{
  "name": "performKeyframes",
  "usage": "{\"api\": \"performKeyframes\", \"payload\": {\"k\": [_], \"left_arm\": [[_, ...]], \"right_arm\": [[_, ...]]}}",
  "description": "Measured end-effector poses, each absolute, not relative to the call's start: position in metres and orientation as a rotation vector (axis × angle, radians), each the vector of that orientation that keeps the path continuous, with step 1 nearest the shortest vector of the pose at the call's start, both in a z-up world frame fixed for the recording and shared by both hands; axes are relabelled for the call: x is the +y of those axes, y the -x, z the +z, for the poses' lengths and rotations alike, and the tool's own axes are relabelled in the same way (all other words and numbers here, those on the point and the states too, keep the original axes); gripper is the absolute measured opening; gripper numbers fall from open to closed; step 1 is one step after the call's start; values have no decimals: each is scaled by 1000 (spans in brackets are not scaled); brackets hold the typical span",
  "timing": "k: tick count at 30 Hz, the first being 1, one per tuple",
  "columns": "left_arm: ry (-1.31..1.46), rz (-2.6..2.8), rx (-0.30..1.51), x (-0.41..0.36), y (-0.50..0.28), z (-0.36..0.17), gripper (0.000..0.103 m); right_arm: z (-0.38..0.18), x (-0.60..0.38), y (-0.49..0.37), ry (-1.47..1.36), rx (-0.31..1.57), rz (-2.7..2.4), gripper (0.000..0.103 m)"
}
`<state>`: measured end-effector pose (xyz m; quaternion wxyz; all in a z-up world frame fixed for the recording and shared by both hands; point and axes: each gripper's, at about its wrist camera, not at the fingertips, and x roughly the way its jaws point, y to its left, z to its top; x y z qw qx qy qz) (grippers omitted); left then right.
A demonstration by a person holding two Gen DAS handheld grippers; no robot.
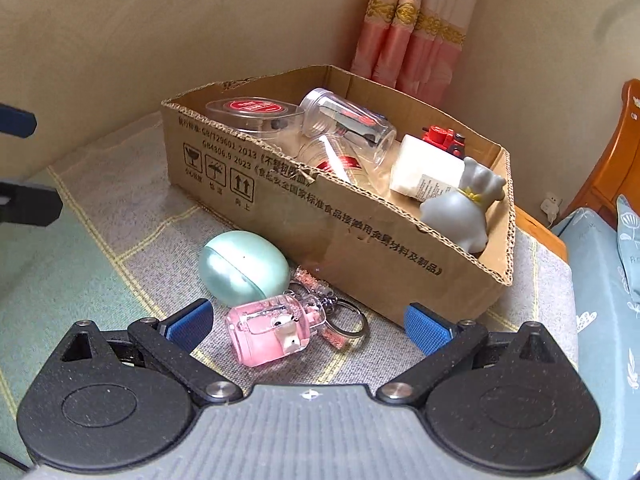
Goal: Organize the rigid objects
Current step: 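Grasp the mint-green egg case with the left tool while the right tool nears the pink keychain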
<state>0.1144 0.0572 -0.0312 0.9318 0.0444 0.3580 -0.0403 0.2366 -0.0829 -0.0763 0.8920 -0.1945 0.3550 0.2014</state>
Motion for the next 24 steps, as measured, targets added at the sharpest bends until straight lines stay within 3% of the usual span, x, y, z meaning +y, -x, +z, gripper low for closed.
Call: {"api": "performKeyframes", "payload": {"k": [5, 14, 24], "left_arm": [[-85, -81, 744, 59, -116, -35, 101], [-73, -92, 768, 58, -118, -41, 101], [-85, -116, 785, 49, -122, -46, 101]], "right_arm": [[-79, -83, -237, 424, 729, 536, 97], [-79, -80, -238, 457, 735, 572, 60], [-76, -104, -213, 352, 796, 411, 60]]}}
